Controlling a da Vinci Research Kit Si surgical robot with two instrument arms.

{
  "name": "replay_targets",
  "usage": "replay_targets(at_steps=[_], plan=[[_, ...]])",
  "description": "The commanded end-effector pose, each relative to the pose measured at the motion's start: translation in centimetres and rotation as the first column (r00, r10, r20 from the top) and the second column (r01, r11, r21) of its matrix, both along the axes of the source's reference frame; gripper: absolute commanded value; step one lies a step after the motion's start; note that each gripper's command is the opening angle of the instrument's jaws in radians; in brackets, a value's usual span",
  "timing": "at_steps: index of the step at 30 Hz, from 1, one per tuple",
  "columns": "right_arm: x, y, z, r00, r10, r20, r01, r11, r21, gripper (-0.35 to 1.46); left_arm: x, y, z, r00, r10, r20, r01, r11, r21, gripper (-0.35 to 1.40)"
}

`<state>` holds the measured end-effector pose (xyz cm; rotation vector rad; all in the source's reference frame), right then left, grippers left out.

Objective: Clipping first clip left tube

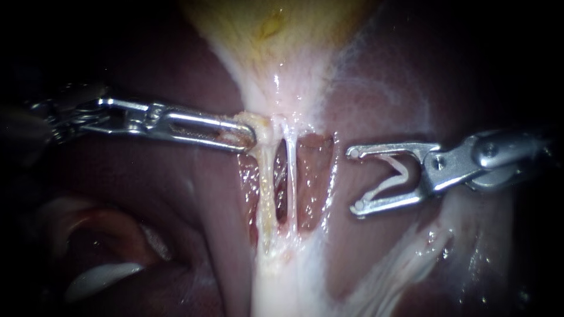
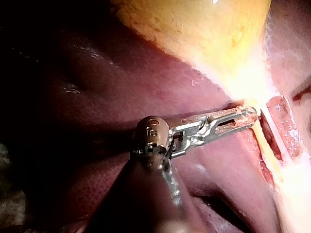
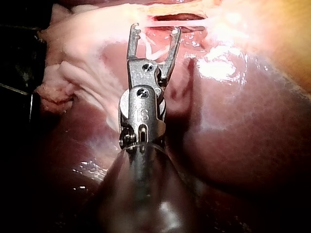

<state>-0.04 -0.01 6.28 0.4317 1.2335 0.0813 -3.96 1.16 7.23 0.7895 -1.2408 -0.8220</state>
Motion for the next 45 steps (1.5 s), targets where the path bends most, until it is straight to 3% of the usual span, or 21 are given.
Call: replay_targets(at_steps=[1, 4, 6, 13, 18, 23, 29, 35, 45], plan=[[0.0, 0.0, 0.0, 1.0, 0.0, 0.0, 0.0, 1.0, 0.0, 0.5, 0.02, -0.01, -0.02, 1.0, 0.001, 0.001, -0.001, 1.0, 0.0, -0.35], [0.01, 0.0, 0.01, 1.0, 0.0, 0.0, 0.0, 1.0, -0.001, 0.5, 0.1, -0.05, -0.1, 1.0, 0.001, 0.001, -0.001, 1.0, 0.001, -0.35], [0.01, -0.01, 0.01, 1.0, 0.0, 0.0, 0.0, 1.0, -0.001, 0.5, 0.19, -0.07, -0.19, 0.9998, -0.017, -0.012, 0.017, 1.0, 0.0, -0.35], [0.06, -0.01, 0.01, 1.0, 0.002, 0.001, -0.002, 1.0, -0.001, 0.5, 0.48, -0.02, -0.51, 0.9911, -0.088, -0.1, 0.088, 0.996, -0.003, -0.35], [0.1, -0.02, 0.01, 1.0, 0.003, 0.002, -0.003, 1.0, -0.002, 0.5, 0.48, -0.04, -0.64, 0.9703, -0.129, -0.204, 0.129, 0.992, -0.014, -0.35], [0.15, -0.03, 0.03, 1.0, 0.003, 0.002, -0.003, 1.0, -0.009, 0.49, 0.45, -0.1, -0.67, 0.9536, -0.153, -0.26, 0.153, 0.988, -0.019, -0.35], [0.31, -0.09, 0.1, 0.9996, 0.023, 0.014, -0.024, 0.999, 0.023, 0.49, 0.45, -0.15, -0.64, 0.9529, -0.148, -0.265, 0.15, 0.989, -0.015, -0.35], [0.6, -0.21, 0.32, 0.9978, 0.049, 0.044, -0.052, 0.996, 0.07, 0.49, 0.43, -0.19, -0.64, 0.9539, -0.143, -0.264, 0.144, 0.989, -0.015, -0.35], [1.02, -0.46, 0.78, 0.9954, 0.034, 0.09, -0.045, 0.992, 0.117, 0.49, 0.4, -0.24, -0.71, 0.9571, -0.133, -0.257, 0.135, 0.991, -0.009, -0.35]])
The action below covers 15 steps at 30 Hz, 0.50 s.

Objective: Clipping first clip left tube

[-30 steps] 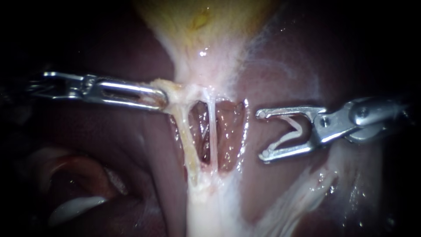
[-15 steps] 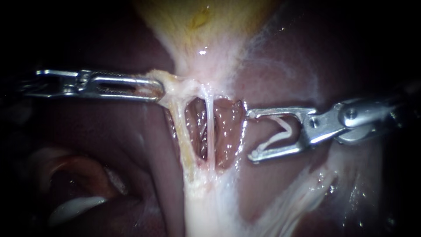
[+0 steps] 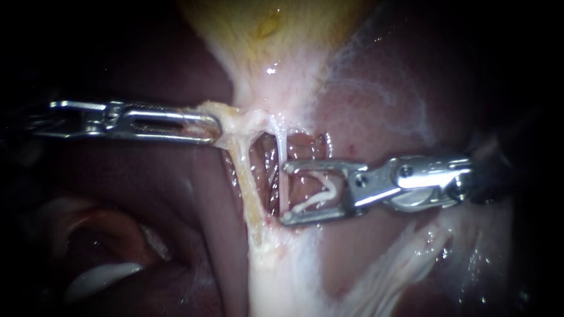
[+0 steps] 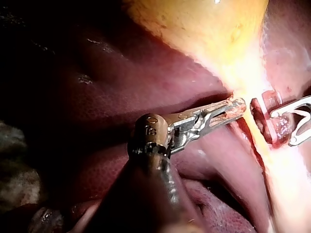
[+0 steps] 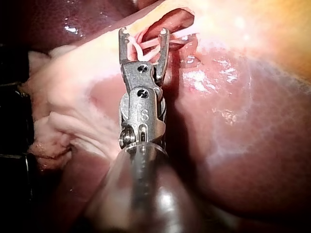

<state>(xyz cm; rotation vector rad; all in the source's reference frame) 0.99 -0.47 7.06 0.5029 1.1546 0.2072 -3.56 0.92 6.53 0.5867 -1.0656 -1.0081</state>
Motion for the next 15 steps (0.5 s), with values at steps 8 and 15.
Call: replay_targets(at_steps=[8, 15], plan=[[0.21, -0.09, 0.28, 0.9998, -0.01, 0.015, 0.01, 1.0, 0.014, 0.49, -0.02, -0.02, -0.03, 1.0, 0.005, 0.006, -0.005, 1.0, 0.002, -0.35], [0.43, -0.18, 0.38, 0.9995, -0.03, 0.004, 0.03, 0.999, 0.03, 0.49, -0.05, -0.03, -0.05, 1.0, 0.006, 0.006, -0.006, 1.0, 0.003, -0.35]])
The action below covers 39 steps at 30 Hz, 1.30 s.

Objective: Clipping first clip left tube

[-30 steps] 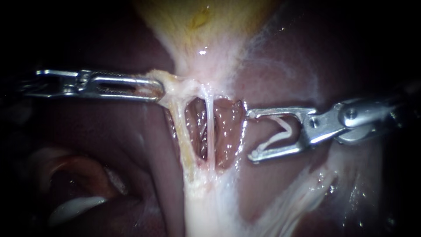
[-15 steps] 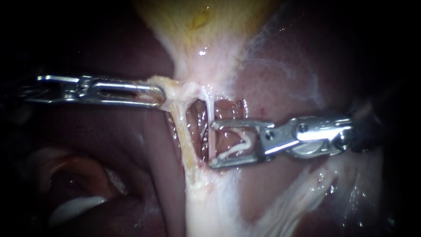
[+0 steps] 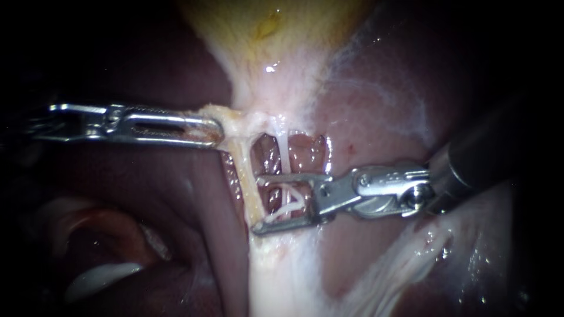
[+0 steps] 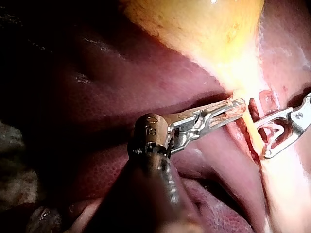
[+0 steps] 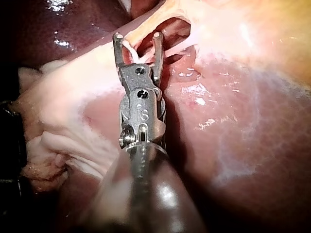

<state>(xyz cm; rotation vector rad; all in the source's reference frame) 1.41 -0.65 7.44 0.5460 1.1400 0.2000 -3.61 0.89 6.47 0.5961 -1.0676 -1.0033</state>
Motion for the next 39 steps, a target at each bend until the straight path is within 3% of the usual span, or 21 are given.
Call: replay_targets(at_steps=[1, 9, 14, 25, 31, 35, 39], plan=[[0.03, -0.03, 0.0, 1.0, -0.004, -0.002, 0.004, 1.0, 0.009, 0.49, 0.0, 0.0, 0.0, 1.0, 0.0, -0.001, 0.0, 1.0, -0.001, -0.35], [0.14, -0.1, -0.01, 0.9991, -0.032, -0.028, 0.033, 0.999, 0.036, 0.48, -0.01, 0.0, 0.01, 1.0, 0.0, -0.001, 0.0, 1.0, -0.001, -0.35], [0.2, -0.11, 0.03, 0.9987, -0.027, -0.043, 0.03, 0.998, 0.06, 0.48, -0.01, 0.01, 0.04, 1.0, 0.0, -0.001, 0.0, 1.0, -0.001, -0.35], [0.34, -0.22, 0.16, 0.9935, -0.065, -0.094, 0.076, 0.989, 0.123, 0.42, -0.02, 0.01, 0.05, 1.0, 0.0, -0.001, 0.0, 1.0, -0.002, -0.35], [0.39, -0.23, 0.2, 0.9943, -0.058, -0.089, 0.071, 0.987, 0.144, 0.37, -0.03, 0.01, 0.05, 1.0, -0.001, -0.001, 0.001, 1.0, -0.002, -0.35], [0.38, -0.22, 0.21, 0.9965, -0.039, -0.073, 0.051, 0.985, 0.167, 0.24, -0.03, 0.01, 0.05, 1.0, -0.001, -0.001, 0.001, 1.0, -0.002, -0.35], [0.33, -0.2, 0.19, 0.9987, -0.013, -0.048, 0.023, 0.976, 0.217, -0.15, -0.03, 0.01, 0.06, 1.0, -0.001, -0.001, 0.001, 1.0, -0.002, -0.35]])
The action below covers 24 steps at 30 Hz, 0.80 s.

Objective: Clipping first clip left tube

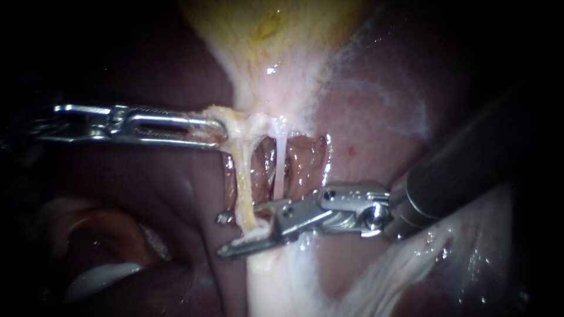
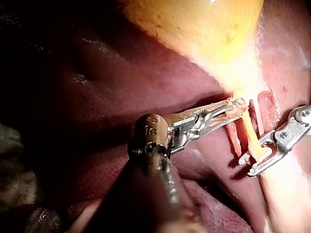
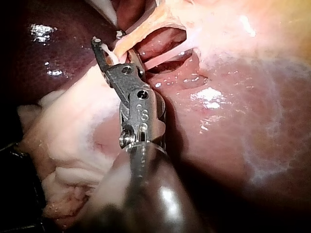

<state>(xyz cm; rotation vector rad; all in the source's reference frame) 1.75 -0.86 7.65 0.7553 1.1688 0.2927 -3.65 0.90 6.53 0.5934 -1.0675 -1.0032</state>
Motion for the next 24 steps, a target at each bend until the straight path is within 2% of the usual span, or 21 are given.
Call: replay_targets(at_steps=[1, 2, 5, 13, 24], plan=[[-0.02, 0.01, -0.02, 0.9998, 0.009, 0.015, -0.01, 0.999, 0.033, -0.29, 0.0, 0.0, 0.01, 1.0, 0.0, 0.0, 0.0, 1.0, 0.0, -0.35], [-0.03, 0.02, -0.03, 0.9997, 0.013, 0.022, -0.014, 0.999, 0.049, -0.35, 0.0, 0.0, 0.01, 1.0, 0.0, 0.0, 0.0, 1.0, 0.0, -0.35], [-0.05, 0.02, -0.04, 0.9995, 0.018, 0.025, -0.019, 0.998, 0.066, -0.35, 0.0, 0.0, 0.04, 1.0, 0.0, 0.0, 0.0, 1.0, -0.001, -0.35], [-0.11, 0.01, -0.08, 0.9968, -0.017, 0.078, 0.013, 0.998, 0.056, -0.35, 0.01, 0.01, 0.05, 1.0, 0.001, 0.0, -0.001, 1.0, -0.001, -0.35], [-0.12, 0.04, -0.1, 0.9966, -0.018, 0.08, 0.014, 0.998, 0.058, -0.35, 0.01, 0.01, 0.06, 1.0, 0.001, 0.0, -0.001, 1.0, -0.001, -0.35]])
